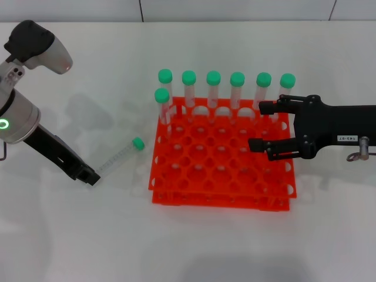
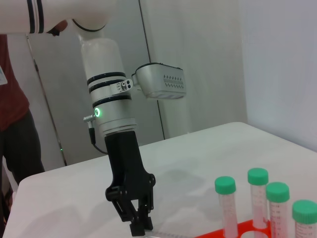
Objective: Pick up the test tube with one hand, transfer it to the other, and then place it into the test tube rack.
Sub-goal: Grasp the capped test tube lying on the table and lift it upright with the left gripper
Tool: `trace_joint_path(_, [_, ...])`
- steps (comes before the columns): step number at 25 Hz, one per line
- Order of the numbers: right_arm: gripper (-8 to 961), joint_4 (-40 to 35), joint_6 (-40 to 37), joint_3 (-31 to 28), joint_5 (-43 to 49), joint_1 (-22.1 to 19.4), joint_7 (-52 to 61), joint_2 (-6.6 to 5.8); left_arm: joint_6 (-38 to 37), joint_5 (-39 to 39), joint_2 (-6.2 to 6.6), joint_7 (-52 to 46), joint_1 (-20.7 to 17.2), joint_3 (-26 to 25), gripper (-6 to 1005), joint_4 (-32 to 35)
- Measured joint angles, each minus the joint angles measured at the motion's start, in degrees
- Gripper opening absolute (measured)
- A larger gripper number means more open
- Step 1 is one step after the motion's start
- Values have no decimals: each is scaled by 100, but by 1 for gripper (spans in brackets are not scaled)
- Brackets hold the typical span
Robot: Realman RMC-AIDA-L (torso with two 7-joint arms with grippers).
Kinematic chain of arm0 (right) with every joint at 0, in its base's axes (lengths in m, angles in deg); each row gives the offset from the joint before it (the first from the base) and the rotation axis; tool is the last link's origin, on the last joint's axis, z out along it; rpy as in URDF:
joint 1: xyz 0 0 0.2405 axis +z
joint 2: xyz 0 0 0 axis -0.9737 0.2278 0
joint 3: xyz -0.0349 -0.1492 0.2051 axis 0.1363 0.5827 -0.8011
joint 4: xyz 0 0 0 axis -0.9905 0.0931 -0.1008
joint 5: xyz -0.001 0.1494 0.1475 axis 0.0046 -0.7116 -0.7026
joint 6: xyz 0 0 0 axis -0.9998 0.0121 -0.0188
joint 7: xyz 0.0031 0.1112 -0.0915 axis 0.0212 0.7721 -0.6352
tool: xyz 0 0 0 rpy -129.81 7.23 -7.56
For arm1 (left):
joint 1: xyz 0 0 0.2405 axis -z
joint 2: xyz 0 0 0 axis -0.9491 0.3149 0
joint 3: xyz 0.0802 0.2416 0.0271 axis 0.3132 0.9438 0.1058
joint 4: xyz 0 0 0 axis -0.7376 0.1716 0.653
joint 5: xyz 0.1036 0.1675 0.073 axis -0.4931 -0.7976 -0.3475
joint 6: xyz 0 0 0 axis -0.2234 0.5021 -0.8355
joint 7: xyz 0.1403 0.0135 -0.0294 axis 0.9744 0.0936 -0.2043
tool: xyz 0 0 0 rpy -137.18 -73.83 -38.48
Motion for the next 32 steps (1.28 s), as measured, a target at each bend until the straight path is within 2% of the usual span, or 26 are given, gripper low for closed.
trace_joint_path(19, [875,7,5,-20,0,0,-17,-13,209,61,-29,24,28,-21,167,52])
trace_joint_path(24, [875,5,5,-20,-9,0,-17,-11,249,233,-2,55,-36,-42,64,110])
trace_joint_path(32, [875,-6,-25,-20,-57,-34,-17,-18,239,272,-11,81,-56,-52,35,124])
